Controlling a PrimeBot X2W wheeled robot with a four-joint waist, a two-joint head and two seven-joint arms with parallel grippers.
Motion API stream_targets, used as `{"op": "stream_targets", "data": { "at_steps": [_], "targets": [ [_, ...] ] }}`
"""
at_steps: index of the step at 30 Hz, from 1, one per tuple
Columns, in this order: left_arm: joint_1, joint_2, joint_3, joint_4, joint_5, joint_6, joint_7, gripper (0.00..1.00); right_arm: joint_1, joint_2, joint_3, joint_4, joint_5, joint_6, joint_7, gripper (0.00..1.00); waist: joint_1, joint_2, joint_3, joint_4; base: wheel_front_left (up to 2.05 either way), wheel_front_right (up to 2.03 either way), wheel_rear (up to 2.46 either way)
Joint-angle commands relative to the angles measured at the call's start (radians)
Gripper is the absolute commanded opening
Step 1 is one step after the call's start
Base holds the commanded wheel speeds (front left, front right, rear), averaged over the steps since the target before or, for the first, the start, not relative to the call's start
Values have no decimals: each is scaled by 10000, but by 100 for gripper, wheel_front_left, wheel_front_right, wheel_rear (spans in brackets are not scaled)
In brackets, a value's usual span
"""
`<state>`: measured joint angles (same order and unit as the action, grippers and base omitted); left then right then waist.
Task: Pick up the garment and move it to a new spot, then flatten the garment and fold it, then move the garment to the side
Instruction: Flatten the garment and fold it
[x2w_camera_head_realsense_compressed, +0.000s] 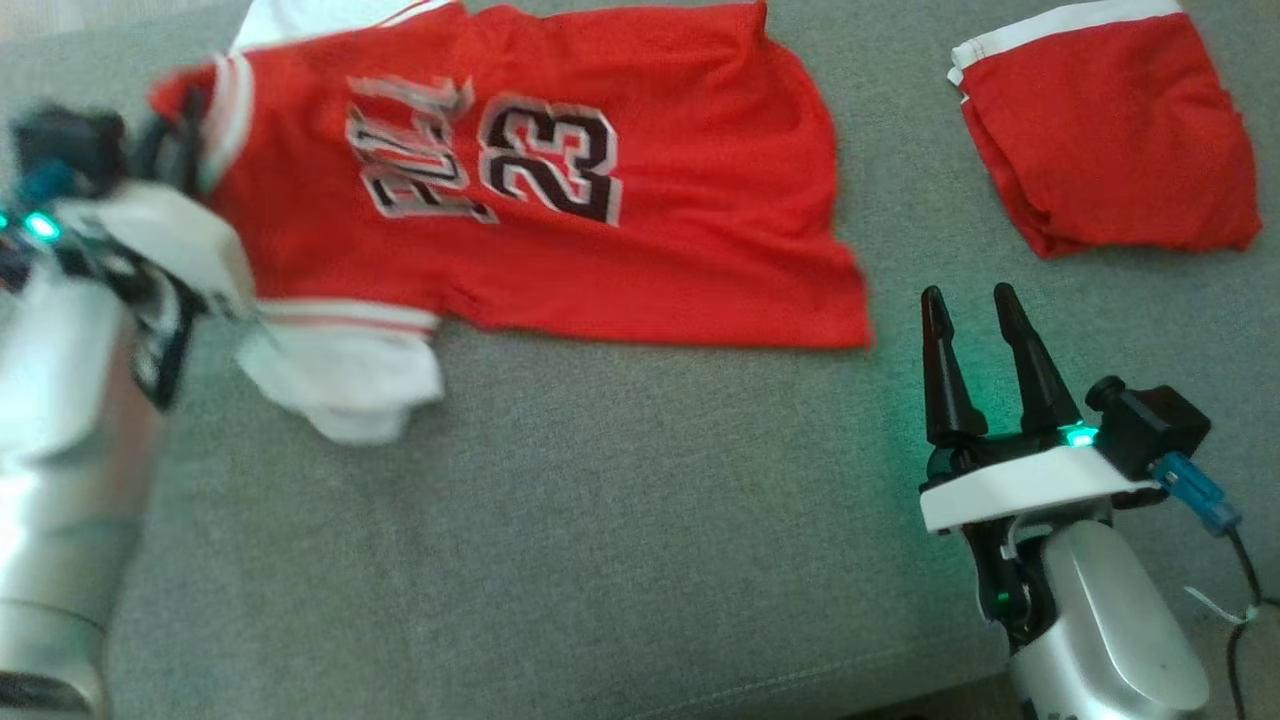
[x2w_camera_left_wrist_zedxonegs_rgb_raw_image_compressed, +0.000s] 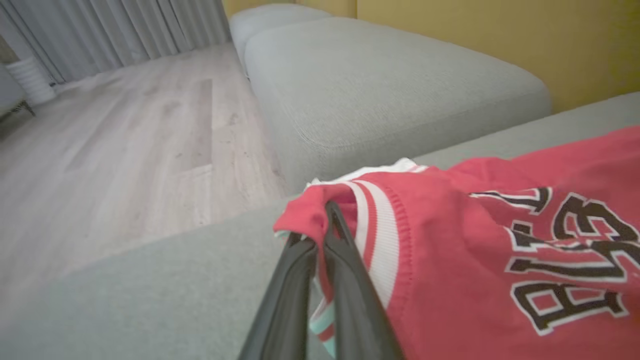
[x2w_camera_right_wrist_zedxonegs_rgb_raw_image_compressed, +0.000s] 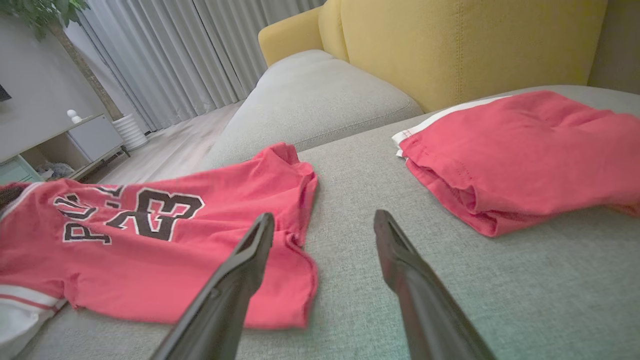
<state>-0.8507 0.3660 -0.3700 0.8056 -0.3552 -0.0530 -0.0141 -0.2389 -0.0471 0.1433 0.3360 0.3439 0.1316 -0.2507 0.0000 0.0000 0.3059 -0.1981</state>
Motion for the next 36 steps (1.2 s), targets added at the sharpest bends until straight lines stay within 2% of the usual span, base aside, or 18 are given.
{"op": "stream_targets", "data": {
  "at_steps": [1,4,5,6,7,14,21,27,36],
  "targets": [
    [-686,668,194,-291,152,34,67,0,-319,-31,240,-288,77,-9,-110,100,0,0,49,9,0,0,0],
    [-1122,925,56,-268,377,15,155,0,-348,-31,299,-289,121,-9,-110,100,0,0,117,15,0,0,0],
    [-1200,934,27,-226,393,9,204,60,-360,-31,314,-292,133,-9,-110,100,0,0,133,20,0,0,0],
    [-1200,934,27,-226,393,9,204,60,-360,-31,314,-292,133,-9,-110,100,0,0,133,20,0,0,0],
    [-1263,935,-6,-181,422,35,241,100,-370,-31,322,-294,141,-9,-110,100,0,0,145,30,0,0,0],
    [-1023,755,12,-64,308,225,-399,100,-415,-31,341,-295,173,-9,-110,100,0,0,70,189,0,0,0],
    [76,607,436,-567,-117,705,-1680,100,-263,-31,177,-198,-61,-9,-110,100,0,0,-431,622,0,0,0],
    [1984,279,1013,-1851,-727,1216,-2302,100,-38,-31,8,-139,-277,-9,-110,100,0,0,-966,1092,0,0,0],
    [5062,-504,1356,-4384,-1116,1978,-2457,100,209,-31,-25,-96,-423,-9,-111,100,0,0,-1215,1599,0,0,0]
  ]
}}
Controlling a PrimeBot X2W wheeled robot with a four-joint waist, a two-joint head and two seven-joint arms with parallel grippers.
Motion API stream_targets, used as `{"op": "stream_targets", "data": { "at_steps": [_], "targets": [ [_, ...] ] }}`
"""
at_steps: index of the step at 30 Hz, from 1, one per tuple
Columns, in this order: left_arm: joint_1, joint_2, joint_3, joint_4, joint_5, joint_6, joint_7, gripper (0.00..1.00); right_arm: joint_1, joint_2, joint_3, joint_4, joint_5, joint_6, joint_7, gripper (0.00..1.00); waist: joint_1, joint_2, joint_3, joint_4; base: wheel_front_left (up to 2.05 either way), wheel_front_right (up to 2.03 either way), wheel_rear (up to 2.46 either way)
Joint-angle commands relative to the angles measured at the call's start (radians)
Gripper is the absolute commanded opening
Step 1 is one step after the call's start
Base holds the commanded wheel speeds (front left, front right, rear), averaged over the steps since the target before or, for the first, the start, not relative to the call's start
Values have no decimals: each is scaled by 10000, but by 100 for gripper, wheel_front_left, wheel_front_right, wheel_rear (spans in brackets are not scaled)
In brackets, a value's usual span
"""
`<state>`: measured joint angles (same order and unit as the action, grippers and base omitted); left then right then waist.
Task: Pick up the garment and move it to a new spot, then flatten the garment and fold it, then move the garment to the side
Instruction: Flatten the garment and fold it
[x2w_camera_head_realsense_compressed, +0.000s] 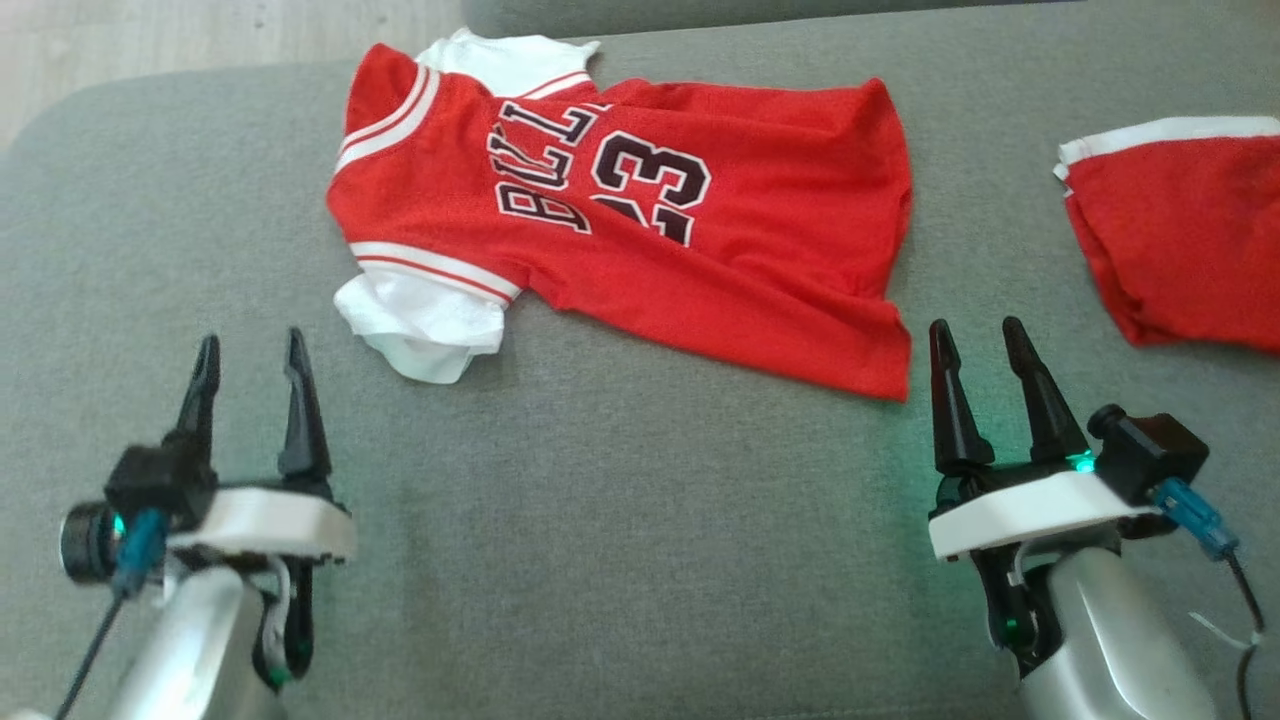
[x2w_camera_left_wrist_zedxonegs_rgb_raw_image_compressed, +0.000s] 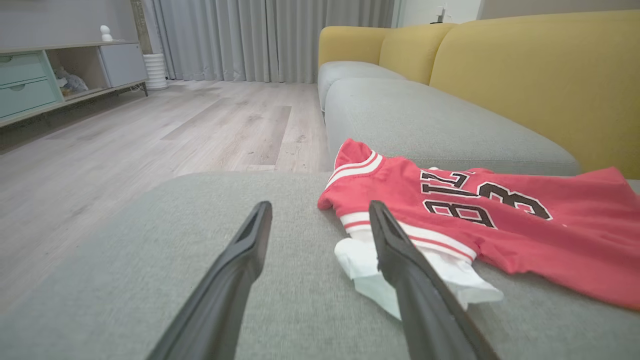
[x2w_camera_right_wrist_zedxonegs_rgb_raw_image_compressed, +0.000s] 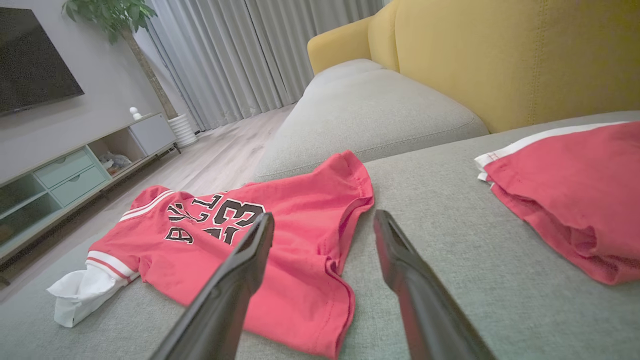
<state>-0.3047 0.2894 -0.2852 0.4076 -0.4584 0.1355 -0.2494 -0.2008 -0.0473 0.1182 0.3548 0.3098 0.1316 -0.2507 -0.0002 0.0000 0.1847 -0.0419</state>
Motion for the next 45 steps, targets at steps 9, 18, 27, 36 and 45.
{"op": "stream_targets", "data": {
  "at_steps": [9,18,27,36,45],
  "targets": [
    [-154,394,142,-918,-23,72,632,100,-249,-29,337,-370,-48,-9,-111,100,2,0,329,-63,0,0,0],
    [-943,680,-75,31,-94,-255,1496,100,-357,-29,271,-431,-53,-9,-111,100,2,0,886,-445,0,0,0],
    [-2137,656,7,1200,-362,-576,1646,100,-483,-29,254,-509,-91,-9,-111,100,2,0,1417,-718,0,0,0],
    [-3034,728,-64,2850,-418,-584,2220,100,-636,-29,158,-560,-61,-9,-111,100,2,0,1739,-900,0,0,0],
    [-3148,641,-52,3564,-528,-664,1703,0,-650,-29,93,-481,-61,-9,-111,100,2,0,1494,-855,0,0,0]
  ]
}}
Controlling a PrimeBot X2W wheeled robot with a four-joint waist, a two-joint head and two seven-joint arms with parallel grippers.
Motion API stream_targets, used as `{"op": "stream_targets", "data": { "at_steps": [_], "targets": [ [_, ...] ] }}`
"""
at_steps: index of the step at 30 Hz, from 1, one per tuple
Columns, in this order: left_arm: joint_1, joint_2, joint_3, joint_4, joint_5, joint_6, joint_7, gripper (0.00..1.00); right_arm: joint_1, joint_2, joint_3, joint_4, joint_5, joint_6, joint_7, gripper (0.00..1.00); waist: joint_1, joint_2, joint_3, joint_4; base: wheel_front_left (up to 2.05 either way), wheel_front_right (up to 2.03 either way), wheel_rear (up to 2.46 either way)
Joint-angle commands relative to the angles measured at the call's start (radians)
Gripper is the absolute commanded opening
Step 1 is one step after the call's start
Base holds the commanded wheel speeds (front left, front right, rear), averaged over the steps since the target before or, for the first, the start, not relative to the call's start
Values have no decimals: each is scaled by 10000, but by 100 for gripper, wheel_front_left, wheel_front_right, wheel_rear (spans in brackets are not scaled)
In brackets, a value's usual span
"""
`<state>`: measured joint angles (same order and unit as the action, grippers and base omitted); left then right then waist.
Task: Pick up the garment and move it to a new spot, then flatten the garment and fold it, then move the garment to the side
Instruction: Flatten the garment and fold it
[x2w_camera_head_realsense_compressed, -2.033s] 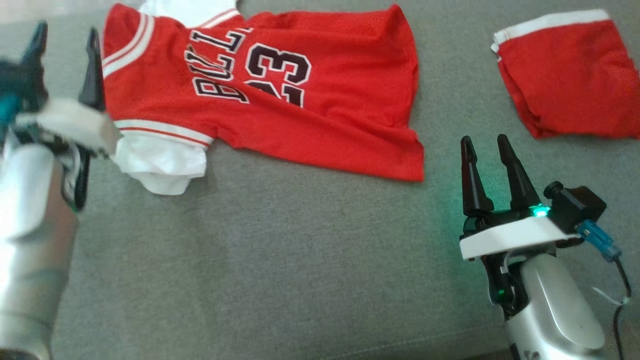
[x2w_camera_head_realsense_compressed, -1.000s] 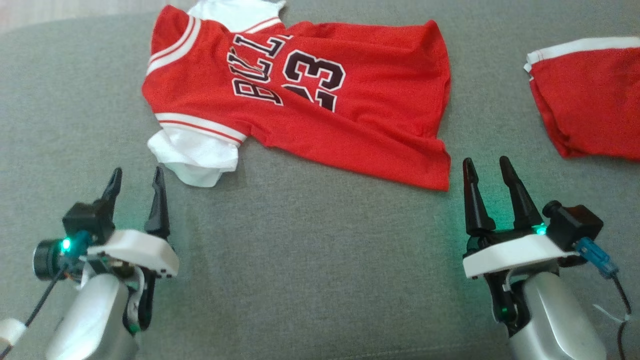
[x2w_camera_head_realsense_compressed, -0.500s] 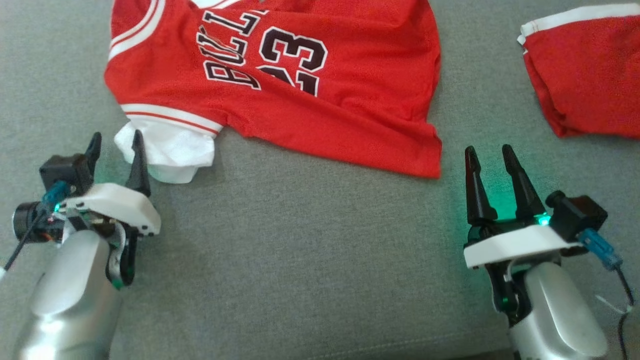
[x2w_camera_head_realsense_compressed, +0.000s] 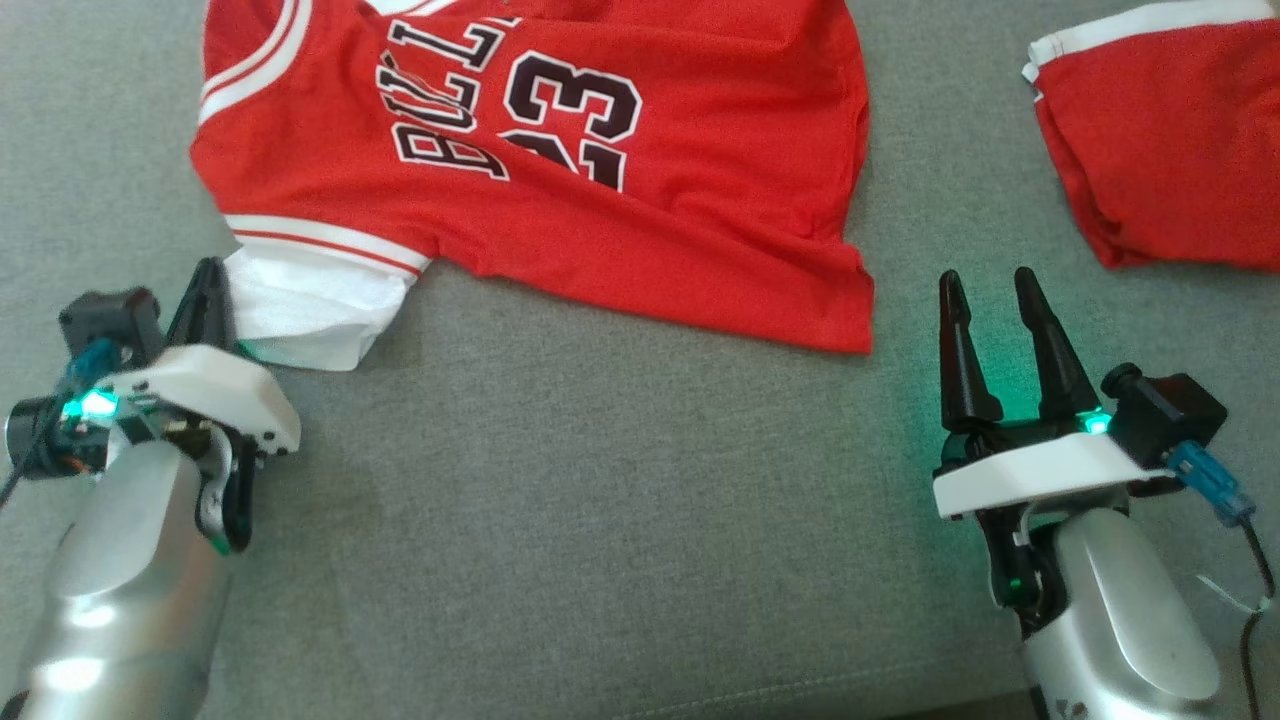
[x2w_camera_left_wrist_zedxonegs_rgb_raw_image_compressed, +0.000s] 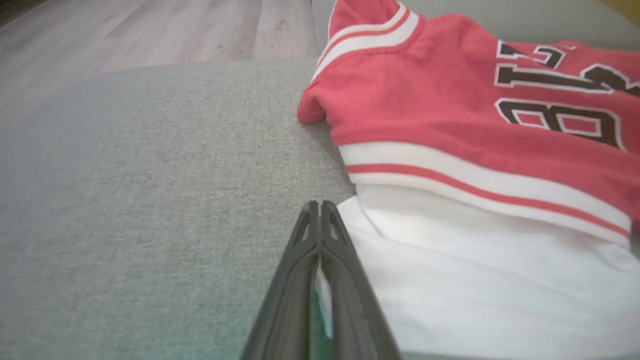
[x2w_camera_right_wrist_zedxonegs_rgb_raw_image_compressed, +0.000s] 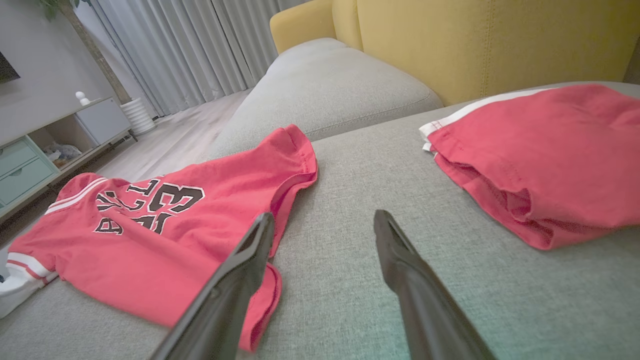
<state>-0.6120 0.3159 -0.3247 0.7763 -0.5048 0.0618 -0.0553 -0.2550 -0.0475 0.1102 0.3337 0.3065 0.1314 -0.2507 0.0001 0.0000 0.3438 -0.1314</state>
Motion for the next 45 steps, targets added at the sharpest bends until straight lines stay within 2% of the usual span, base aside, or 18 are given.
{"op": "stream_targets", "data": {
  "at_steps": [1,5,10,18,26,37,43,44,45],
  "targets": [
    [-44,355,400,-162,-85,106,-488,0,-89,-27,172,-253,-30,-7,-111,100,-1,0,-174,75,0,0,0],
    [191,266,587,-505,-174,210,-1309,0,15,-27,162,-155,-73,-7,-111,100,-1,0,-517,268,0,0,0],
    [737,171,733,-1391,-169,350,-1831,0,154,-27,163,22,-112,-7,-111,100,-1,0,-934,588,0,0,0],
    [1773,-73,810,-3224,-10,591,-2025,0,262,-27,174,728,-151,-7,27,100,-1,0,-1276,953,0,0,0],
    [2466,-295,769,-4795,195,777,-2054,0,-238,-27,189,2091,38,-7,929,100,-1,0,-1311,1259,0,0,0],
    [2420,-454,676,-5372,338,684,-2061,0,-1189,-27,973,4087,199,-7,1557,100,-1,0,-1169,1625,0,0,0],
    [2305,-468,856,-5432,405,676,-2063,0,-1246,-27,1444,4597,264,-7,1850,100,-1,0,-1244,1644,0,0,0],
    [2311,-457,896,-5421,413,672,-2063,0,-1242,-27,1513,4627,300,-7,1867,62,-1,0,-1283,1614,0,0,0],
    [2321,-441,939,-5405,420,668,-2063,0,-1237,-27,1593,4635,354,-7,1876,20,-1,0,-1330,1576,0,0,0]
  ]
}}
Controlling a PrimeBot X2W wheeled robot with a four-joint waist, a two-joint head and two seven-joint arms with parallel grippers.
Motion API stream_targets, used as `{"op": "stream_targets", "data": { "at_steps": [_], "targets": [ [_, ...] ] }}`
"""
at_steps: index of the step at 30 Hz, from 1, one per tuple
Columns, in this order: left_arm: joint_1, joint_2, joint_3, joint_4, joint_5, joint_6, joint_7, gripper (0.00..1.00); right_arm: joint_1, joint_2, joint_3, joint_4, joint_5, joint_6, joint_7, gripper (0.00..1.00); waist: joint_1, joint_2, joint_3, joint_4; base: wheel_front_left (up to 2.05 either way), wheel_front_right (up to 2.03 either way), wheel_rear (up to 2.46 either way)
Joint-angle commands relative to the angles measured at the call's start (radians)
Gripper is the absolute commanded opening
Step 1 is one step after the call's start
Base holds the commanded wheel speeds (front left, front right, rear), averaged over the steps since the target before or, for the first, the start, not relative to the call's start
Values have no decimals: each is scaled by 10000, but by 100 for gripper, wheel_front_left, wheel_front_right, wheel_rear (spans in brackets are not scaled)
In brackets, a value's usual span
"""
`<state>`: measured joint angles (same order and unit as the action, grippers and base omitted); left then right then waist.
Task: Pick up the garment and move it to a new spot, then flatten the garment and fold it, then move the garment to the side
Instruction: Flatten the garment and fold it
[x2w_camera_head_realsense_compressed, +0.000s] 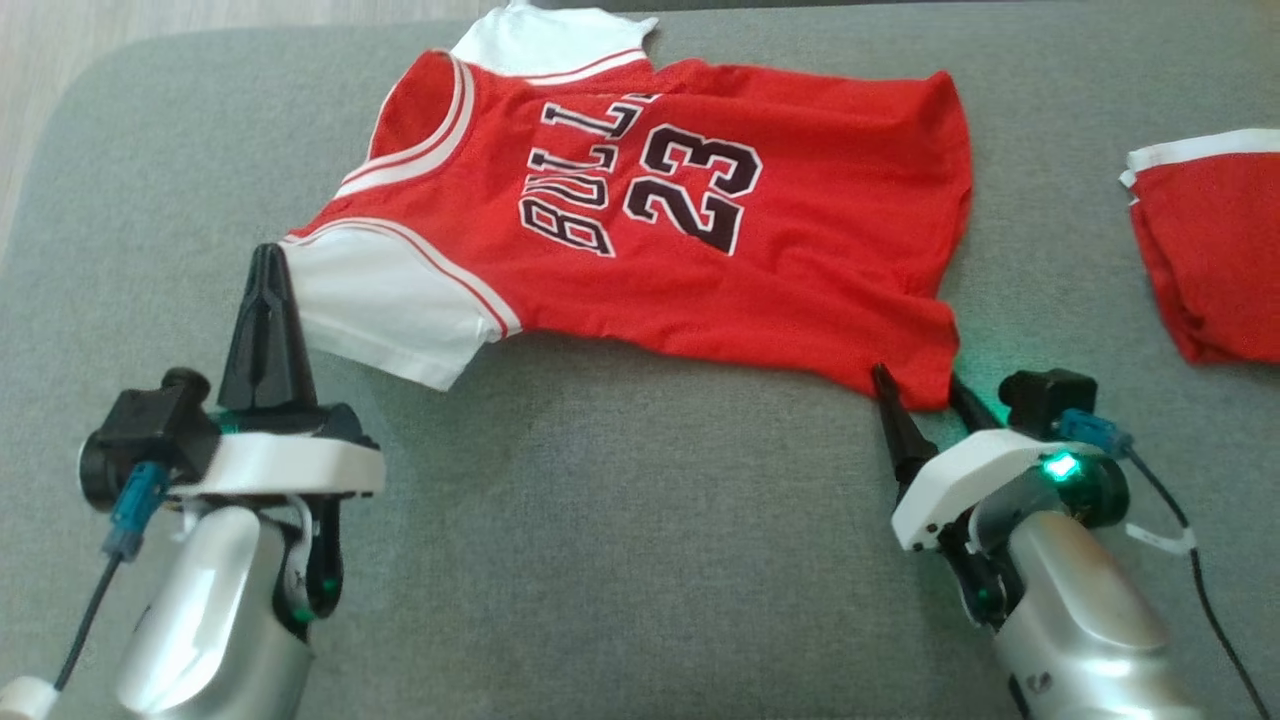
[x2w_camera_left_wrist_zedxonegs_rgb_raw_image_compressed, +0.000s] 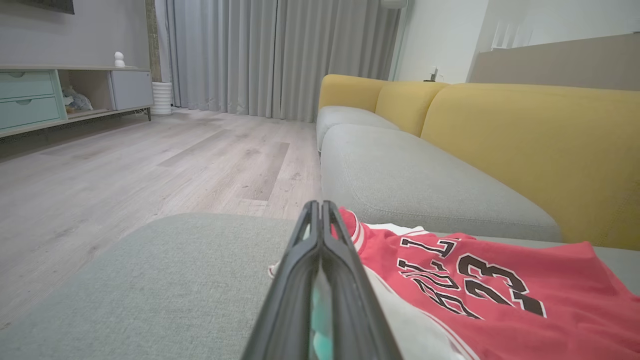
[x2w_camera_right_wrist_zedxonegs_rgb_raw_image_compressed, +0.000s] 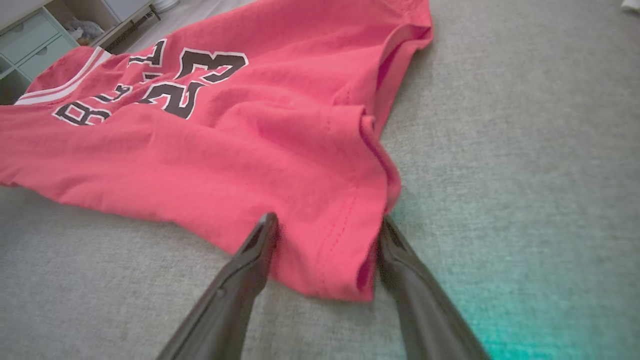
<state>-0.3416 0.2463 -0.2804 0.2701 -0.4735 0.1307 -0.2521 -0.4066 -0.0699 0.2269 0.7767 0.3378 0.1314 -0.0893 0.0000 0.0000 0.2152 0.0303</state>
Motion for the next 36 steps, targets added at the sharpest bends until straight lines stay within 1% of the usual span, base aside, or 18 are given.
{"op": "stream_targets", "data": {
  "at_steps": [1,3,4,9,11,18,19,21,23,28,32,36],
  "targets": [
    [-367,271,539,-328,115,-22,-96,0,278,197,521,156,79,-7,207,0,0,0,-92,-85,0,0,0],
    [-326,303,641,-308,127,-24,-96,0,284,197,669,-19,218,-7,22,0,0,0,-208,-185,0,0,0],
    [-295,332,774,-330,121,-32,-96,0,266,197,827,-309,348,-7,-259,0,0,0,-323,-286,0,0,0],
    [-277,403,1155,-518,-43,-152,-96,0,51,197,546,-972,217,-7,-1002,0,0,0,-711,-530,0,0,0],
    [-286,408,1232,-575,-122,-183,-96,0,0,197,495,-1155,153,-7,-1096,0,0,0,-793,-572,0,0,0],
    [-474,540,1658,-1149,-537,-310,-91,0,-407,197,-148,-2602,-738,-7,-1398,0,0,0,-1434,-842,0,0,0],
    [-515,511,1737,-1404,-717,-375,-71,0,-498,197,-243,-3027,-1000,-7,-1389,0,0,0,-1629,-888,0,0,0],
    [-505,469,1836,-1851,-938,-401,-22,0,-547,141,-243,-3667,-1345,-7,-1225,0,0,0,-1931,-936,0,0,0],
    [-434,431,1910,-2247,-1091,-380,29,0,-515,-24,-164,-4161,-1410,-7,-1071,0,0,0,-2086,-959,0,0,0],
    [-30,336,2053,-3739,-1490,-229,356,0,-112,-586,-20,-5724,-1188,-7,-485,0,0,0,-2275,-961,0,0,0],
    [279,231,2413,-5299,-2100,50,803,0,483,-993,-63,-7302,-929,-7,152,0,0,0,-2339,-964,0,0,0],
    [133,433,2782,-6587,-2362,468,1427,0,933,-1279,-326,-8827,-754,-7,941,0,0,0,-2202,-961,0,0,0]
  ]
}}
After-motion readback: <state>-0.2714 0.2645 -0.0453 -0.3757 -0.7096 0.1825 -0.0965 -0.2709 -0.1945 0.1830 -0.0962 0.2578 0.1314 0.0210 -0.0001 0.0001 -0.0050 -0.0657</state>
